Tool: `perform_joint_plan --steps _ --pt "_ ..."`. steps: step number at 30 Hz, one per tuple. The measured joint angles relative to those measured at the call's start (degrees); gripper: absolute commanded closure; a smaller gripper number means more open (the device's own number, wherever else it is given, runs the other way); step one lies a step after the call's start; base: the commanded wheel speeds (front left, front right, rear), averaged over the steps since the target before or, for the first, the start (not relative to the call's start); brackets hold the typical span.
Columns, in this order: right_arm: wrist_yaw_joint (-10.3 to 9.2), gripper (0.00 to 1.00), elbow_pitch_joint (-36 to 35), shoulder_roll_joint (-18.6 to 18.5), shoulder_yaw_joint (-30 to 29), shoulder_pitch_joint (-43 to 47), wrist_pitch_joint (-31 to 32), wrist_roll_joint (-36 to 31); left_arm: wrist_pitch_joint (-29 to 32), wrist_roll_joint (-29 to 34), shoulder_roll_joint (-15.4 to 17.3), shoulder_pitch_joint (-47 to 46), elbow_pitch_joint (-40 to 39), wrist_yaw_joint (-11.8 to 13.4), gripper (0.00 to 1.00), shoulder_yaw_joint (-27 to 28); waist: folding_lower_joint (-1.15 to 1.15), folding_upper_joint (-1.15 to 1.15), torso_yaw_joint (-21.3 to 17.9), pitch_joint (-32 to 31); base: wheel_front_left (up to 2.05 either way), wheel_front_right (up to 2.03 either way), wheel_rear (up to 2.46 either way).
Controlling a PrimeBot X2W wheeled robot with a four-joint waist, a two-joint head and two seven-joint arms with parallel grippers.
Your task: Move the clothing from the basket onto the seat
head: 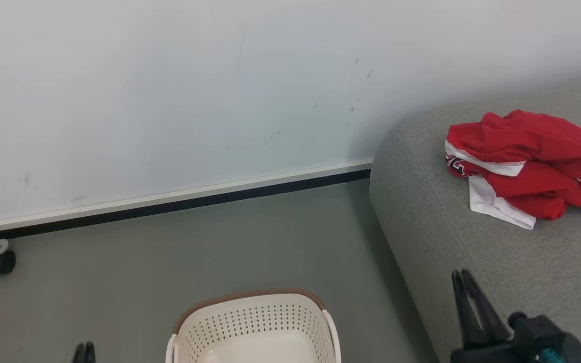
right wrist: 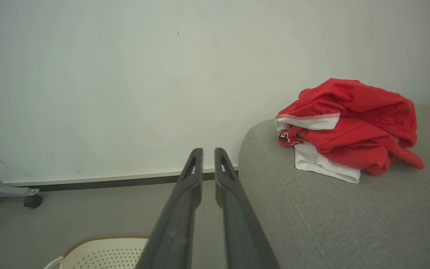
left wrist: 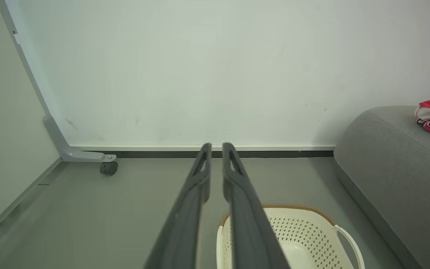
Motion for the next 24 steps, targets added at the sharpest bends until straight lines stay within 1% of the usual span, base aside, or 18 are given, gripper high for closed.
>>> perform_joint_plan --steps 4,7,24 --pt "0.04 1.00 2.6 0.8 0.6 2.0 0.1 0.0 0.0 0.0 -1.4 0.0 2.3 0.0 1.00 -0.6 0.00 0.00 0.0 0.0 0.00 0.00 0.00" --pt "0.18 1.00 2.9 1.2 0.2 2.5 0.5 0.7 0.5 -0.6 -1.9 -0.1 2.7 -0.2 1.00 -0.5 0.00 0.00 0.1 0.0 0.00 0.00 0.00" --pt "2.64 1.00 4.2 2.7 -5.0 2.2 4.5 13.8 4.3 -13.3 -3.2 -2.4 4.9 -2.6 1.00 1.1 0.00 0.00 1.5 0.4 0.00 0.00 0.00"
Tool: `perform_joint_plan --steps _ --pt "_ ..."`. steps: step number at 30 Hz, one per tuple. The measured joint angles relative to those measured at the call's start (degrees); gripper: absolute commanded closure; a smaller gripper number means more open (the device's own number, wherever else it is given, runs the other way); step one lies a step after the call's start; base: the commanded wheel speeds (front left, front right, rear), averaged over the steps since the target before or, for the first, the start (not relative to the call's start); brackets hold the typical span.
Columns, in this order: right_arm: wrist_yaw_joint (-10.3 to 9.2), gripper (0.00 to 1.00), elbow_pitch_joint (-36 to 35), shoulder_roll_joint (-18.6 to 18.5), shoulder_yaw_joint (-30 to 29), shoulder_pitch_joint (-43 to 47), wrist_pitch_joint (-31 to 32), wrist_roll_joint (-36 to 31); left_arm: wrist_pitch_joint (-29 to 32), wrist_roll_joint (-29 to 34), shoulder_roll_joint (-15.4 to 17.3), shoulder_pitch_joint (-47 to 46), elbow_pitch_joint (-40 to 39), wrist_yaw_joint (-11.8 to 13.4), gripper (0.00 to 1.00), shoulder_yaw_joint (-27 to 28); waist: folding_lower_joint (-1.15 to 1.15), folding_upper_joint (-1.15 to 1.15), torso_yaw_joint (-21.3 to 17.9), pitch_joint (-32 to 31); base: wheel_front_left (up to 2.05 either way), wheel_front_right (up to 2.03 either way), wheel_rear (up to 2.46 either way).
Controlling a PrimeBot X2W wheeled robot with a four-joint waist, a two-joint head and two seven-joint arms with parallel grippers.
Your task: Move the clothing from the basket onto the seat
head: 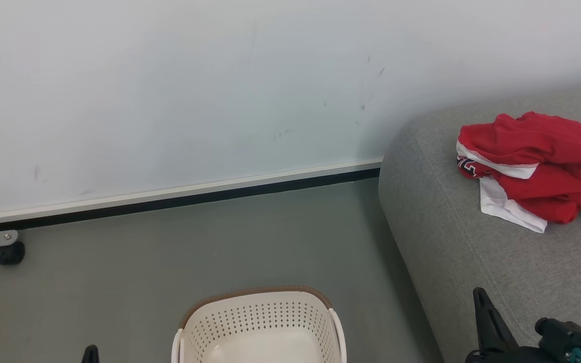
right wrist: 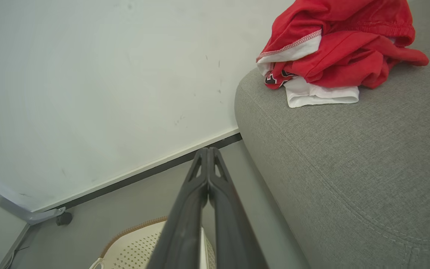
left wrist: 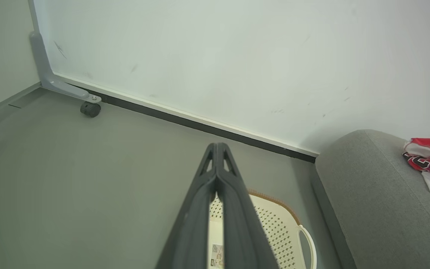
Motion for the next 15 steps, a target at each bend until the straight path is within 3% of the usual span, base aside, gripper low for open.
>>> perform_joint_plan --steps 15 --pt "2.02 1.00 0.9 1.5 -4.4 -1.0 3.3 11.3 3.5 -10.9 -1.2 -3.4 2.1 -2.1 1.00 1.5 0.00 0.00 1.1 0.3 0.00 0.00 0.00"
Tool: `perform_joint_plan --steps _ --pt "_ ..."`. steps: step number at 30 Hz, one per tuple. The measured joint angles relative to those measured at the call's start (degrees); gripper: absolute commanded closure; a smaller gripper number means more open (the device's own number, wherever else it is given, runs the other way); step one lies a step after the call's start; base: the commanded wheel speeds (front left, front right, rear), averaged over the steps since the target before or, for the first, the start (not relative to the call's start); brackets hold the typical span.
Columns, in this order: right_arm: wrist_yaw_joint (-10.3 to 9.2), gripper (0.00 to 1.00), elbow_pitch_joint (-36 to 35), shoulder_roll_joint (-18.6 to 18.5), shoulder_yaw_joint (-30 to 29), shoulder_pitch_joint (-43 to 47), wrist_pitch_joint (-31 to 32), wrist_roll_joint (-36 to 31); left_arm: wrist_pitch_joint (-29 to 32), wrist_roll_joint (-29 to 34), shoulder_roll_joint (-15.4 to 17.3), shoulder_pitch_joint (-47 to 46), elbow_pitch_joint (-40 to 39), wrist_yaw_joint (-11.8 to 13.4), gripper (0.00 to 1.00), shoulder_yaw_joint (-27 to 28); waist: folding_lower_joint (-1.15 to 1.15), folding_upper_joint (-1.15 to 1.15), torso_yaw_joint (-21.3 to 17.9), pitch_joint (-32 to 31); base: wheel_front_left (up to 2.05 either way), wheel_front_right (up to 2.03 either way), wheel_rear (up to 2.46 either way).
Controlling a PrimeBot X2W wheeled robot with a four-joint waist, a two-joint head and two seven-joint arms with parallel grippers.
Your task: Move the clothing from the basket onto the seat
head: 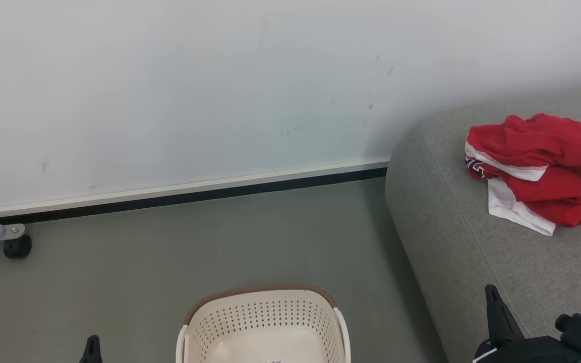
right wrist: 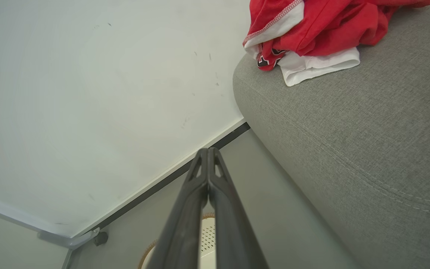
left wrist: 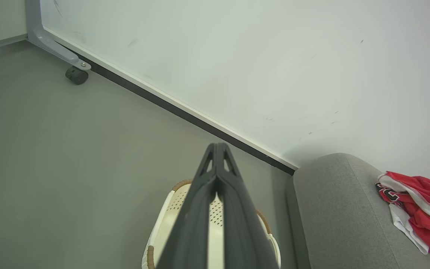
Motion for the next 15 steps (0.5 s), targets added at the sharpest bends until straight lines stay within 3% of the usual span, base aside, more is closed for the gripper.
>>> perform_joint_plan --steps 15 --pt "2.09 1.00 1.4 1.3 -4.4 -1.2 3.3 11.2 3.1 -10.7 -1.4 -2.9 2.2 -2.1 1.00 1.5 0.00 0.00 1.1 0.3 0.00 0.00 0.00"
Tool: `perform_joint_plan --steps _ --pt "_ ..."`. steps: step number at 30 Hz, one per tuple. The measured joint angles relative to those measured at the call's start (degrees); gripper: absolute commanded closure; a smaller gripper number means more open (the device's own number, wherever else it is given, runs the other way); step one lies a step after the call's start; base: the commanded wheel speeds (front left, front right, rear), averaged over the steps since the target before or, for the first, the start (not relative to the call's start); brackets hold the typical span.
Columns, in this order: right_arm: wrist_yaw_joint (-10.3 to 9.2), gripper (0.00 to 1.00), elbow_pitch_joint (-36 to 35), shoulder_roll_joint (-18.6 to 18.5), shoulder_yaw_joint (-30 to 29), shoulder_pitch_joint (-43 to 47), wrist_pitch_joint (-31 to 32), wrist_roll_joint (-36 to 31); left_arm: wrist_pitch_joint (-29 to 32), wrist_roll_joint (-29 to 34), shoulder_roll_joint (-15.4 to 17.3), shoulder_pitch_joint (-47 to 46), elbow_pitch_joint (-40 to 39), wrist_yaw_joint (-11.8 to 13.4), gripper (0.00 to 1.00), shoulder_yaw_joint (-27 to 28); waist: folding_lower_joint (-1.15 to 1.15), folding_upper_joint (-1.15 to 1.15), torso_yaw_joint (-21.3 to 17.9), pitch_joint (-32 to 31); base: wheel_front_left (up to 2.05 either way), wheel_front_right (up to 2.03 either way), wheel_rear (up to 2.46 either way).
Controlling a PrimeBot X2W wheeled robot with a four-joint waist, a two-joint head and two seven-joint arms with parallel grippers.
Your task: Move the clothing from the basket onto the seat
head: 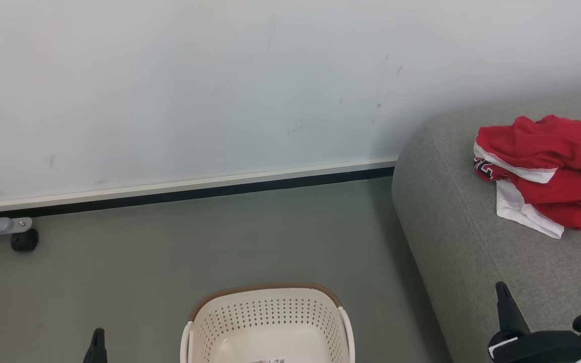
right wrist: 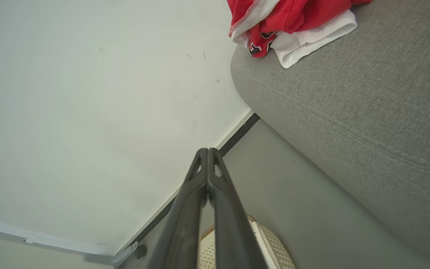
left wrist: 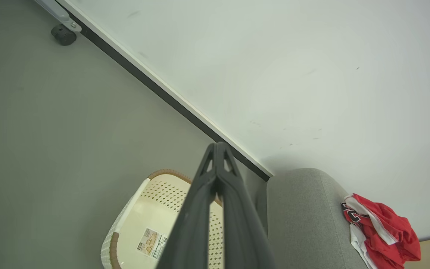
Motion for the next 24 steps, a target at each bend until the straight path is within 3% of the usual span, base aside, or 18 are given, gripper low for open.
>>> perform_joint_plan --steps 24 --pt "3.60 1.00 1.9 2.4 -6.7 -1.2 4.9 17.9 5.0 -16.8 -2.1 -5.4 3.7 -3.5 1.00 2.0 0.00 0.00 1.8 0.5 0.00 0.00 0.00"
